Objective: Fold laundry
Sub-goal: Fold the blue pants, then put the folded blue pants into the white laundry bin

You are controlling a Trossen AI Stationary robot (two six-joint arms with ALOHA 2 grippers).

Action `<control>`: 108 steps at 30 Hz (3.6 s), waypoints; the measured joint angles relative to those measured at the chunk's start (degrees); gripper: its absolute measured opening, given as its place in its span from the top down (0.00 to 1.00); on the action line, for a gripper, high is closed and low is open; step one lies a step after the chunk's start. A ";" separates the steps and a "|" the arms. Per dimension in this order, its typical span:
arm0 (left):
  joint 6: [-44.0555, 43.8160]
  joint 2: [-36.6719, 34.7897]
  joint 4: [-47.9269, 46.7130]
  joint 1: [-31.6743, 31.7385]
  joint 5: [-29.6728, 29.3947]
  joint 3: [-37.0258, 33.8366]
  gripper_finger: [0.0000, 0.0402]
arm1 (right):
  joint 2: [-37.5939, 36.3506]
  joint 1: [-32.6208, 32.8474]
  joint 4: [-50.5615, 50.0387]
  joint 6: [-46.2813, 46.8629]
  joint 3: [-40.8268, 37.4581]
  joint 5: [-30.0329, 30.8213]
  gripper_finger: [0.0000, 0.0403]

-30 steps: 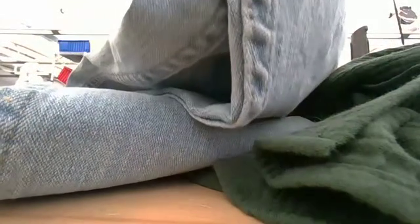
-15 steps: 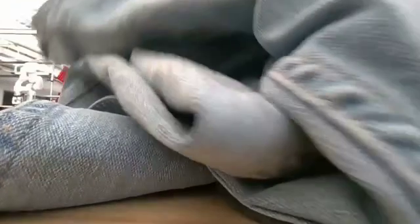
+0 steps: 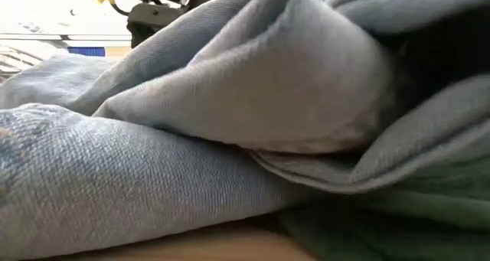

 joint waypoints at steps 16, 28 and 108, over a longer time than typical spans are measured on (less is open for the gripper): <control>19.36 -2.15 1.17 1.28 -0.44 0.00 0.98 | -16.94 -0.94 -1.43 -7.17 -0.11 1.32 0.38; 31.44 -1.07 12.37 12.34 20.27 0.02 0.98 | -32.14 6.24 -18.08 4.99 -0.02 18.68 0.38; 47.33 25.78 17.50 40.28 70.69 21.99 0.42 | -40.11 26.39 -20.32 28.91 -33.24 46.97 0.39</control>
